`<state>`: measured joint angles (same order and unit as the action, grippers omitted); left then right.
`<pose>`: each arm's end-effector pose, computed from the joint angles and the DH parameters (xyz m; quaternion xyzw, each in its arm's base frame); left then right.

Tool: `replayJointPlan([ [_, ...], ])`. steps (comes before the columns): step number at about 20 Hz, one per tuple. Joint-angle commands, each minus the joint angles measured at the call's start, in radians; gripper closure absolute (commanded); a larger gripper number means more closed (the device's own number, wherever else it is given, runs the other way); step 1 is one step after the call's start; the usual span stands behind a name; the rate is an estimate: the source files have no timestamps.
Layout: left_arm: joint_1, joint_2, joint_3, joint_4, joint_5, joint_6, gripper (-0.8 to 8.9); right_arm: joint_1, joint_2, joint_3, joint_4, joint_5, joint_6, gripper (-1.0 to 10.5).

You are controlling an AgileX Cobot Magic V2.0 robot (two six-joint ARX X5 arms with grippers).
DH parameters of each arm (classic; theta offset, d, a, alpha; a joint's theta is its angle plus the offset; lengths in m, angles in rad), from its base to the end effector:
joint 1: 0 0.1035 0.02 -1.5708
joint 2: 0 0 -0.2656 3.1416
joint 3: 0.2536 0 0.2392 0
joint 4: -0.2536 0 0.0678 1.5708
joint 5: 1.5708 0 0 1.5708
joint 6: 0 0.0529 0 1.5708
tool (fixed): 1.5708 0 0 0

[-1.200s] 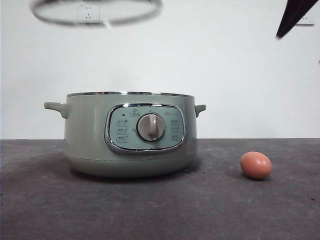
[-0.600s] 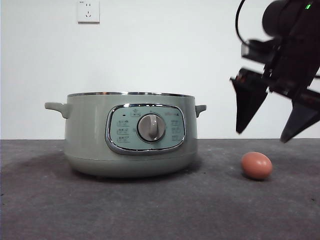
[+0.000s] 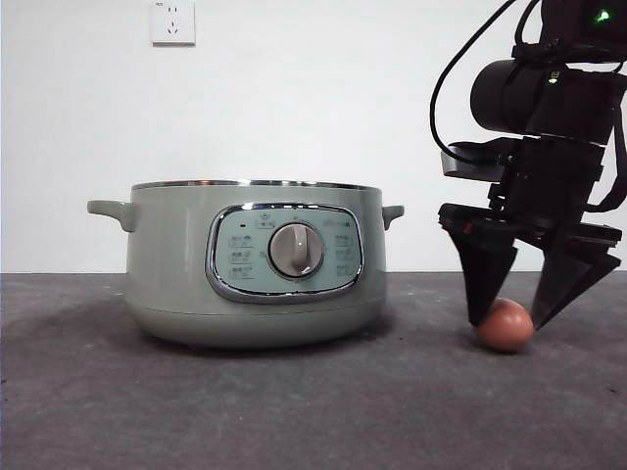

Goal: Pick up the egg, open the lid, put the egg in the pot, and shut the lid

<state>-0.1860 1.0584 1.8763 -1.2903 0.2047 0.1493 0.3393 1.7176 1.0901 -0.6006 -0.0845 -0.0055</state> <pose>0.1069 -0.0311 0.4906 0.0690 0.2193 -0.2057 0.9512 0.3022 0.1114 0.1654 -0.0754 0.5710 0.1735 0.7988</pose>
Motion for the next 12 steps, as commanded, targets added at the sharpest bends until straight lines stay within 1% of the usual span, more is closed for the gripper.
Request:
replayJointPlan([
  [1,0.004,-0.010,0.010,0.041,0.012,0.011,8.20,0.002,0.015,0.001,0.006,0.003,0.016,8.3],
  [3,0.004,-0.010,0.010,0.041,0.012,0.011,8.20,0.002,0.015,0.001,0.010,0.003,0.025,8.5],
  [4,0.004,-0.010,0.010,0.041,0.012,0.011,8.20,0.002,0.015,0.001,0.011,0.002,0.024,9.3],
  [5,0.004,-0.010,0.010,0.041,0.012,0.011,8.20,0.002,0.015,0.001,0.012,0.002,0.023,9.6],
  [9,0.004,-0.010,0.010,0.041,0.012,0.011,8.20,0.002,-0.004,0.001,0.018,-0.005,0.024,9.6],
  [12,0.004,-0.010,0.010,0.041,0.012,0.011,8.20,0.002,-0.090,0.003,0.016,-0.005,0.032,9.6],
])
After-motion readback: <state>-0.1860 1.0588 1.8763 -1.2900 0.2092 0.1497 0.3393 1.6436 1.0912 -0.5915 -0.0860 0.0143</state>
